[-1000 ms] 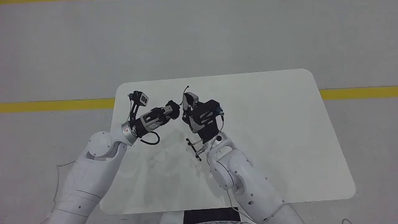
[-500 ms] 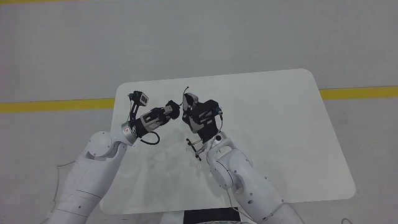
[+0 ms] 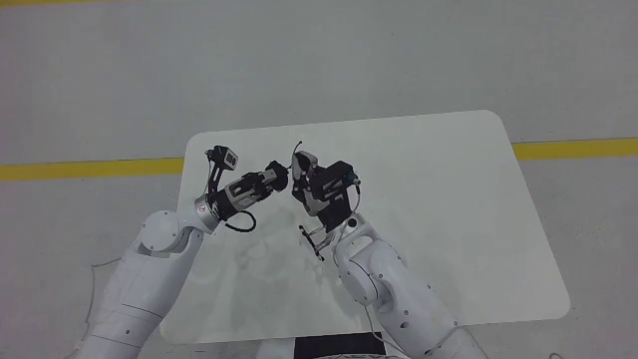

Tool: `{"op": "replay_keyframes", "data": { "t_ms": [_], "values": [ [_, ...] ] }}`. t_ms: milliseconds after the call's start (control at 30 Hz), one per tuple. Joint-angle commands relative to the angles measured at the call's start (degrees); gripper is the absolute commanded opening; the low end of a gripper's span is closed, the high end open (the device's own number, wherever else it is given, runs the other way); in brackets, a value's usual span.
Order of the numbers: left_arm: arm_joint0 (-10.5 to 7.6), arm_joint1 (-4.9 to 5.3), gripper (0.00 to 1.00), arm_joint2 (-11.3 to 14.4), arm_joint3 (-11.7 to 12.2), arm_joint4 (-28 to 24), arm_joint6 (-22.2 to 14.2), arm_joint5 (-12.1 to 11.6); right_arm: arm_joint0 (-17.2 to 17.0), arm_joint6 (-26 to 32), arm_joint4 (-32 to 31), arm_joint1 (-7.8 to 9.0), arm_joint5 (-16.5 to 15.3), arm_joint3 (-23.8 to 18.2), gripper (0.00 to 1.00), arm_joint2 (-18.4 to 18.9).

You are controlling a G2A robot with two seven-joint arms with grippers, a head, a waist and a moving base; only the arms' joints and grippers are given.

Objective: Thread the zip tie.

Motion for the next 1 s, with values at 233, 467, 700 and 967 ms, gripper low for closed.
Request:
{"op": "replay_keyframes", "data": {
  "t_ms": [233,467,700,967],
  "values": [
    [0.0,0.0,0.0,0.0,0.0,0.0,0.0,0.0,0.14,0.93,0.02,-0.07,0.68,0.61,0.0,-0.25],
    [0.0,0.0,0.0,0.0,0.0,0.0,0.0,0.0,0.28,1.02,-0.16,-0.14,1.22,1.13,0.0,-0.49],
    [0.0,0.0,0.0,0.0,0.0,0.0,0.0,0.0,0.62,1.34,-0.5,-0.21,1.35,1.64,0.0,-0.79],
    [0.0,0.0,0.0,0.0,0.0,0.0,0.0,0.0,0.72,1.74,-1.01,-0.21,1.33,1.86,0.0,-0.85]
  ]
}}
